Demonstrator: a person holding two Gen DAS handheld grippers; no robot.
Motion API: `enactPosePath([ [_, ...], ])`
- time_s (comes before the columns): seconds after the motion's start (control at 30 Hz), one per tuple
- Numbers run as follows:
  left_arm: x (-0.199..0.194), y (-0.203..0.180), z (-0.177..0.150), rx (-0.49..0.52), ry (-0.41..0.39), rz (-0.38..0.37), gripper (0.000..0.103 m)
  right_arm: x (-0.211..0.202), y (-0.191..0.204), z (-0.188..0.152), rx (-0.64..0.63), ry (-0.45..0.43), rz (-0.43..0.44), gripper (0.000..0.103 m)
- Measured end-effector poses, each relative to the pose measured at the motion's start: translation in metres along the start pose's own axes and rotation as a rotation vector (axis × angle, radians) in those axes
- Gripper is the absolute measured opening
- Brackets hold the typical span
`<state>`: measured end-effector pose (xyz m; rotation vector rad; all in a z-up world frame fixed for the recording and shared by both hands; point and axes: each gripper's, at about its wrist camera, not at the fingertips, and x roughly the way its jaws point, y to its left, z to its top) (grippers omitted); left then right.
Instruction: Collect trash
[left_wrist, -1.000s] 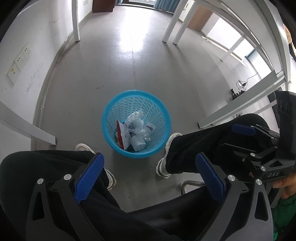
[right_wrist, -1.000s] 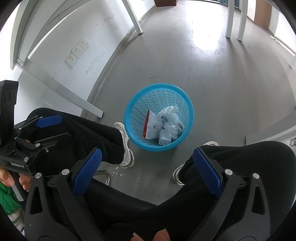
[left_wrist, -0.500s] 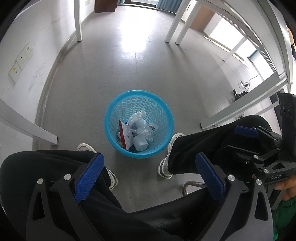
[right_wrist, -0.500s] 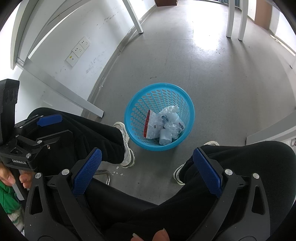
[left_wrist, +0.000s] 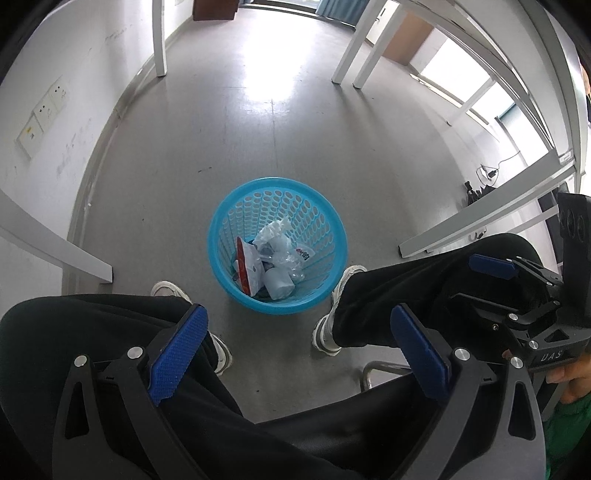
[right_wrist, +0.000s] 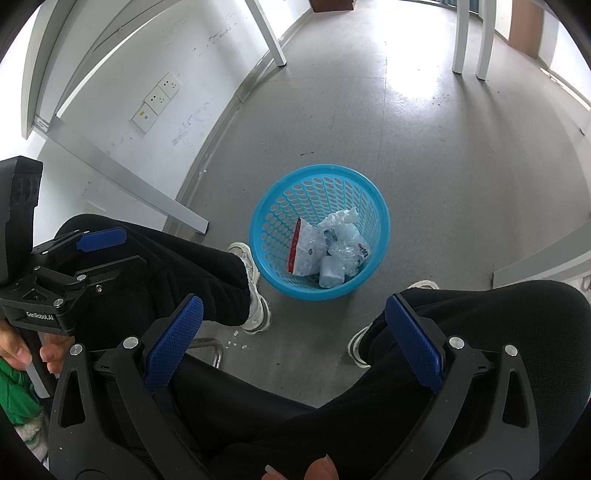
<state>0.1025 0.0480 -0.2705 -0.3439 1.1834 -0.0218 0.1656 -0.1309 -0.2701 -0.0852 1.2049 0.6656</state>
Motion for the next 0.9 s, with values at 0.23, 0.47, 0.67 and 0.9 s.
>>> enactPosePath([
  [0.23, 0.0001, 0.0010, 0.0002, -0.001, 0.000, -0.001, 0.097, -0.0004, -0.0003, 0.0002, 0.000, 0.000, 0.000, 0.094],
  [0.47, 0.0000, 0.0007, -0.0001, -0.002, 0.000, -0.001, 0.097, -0.0007, -0.0004, 0.0002, 0.000, 0.001, 0.001, 0.094],
  [0.67, 0.0007, -0.0044, -0.0019, 0.014, 0.003, -0.001, 0.097, -0.0010, -0.0006, 0.0003, 0.000, 0.001, 0.001, 0.094],
  [0.9, 0.0035, -0.0047, -0.0019, 0.004, -0.001, 0.015, 0.097, -0.0012, -0.0013, 0.0009, 0.000, 0.001, 0.001, 0.095],
])
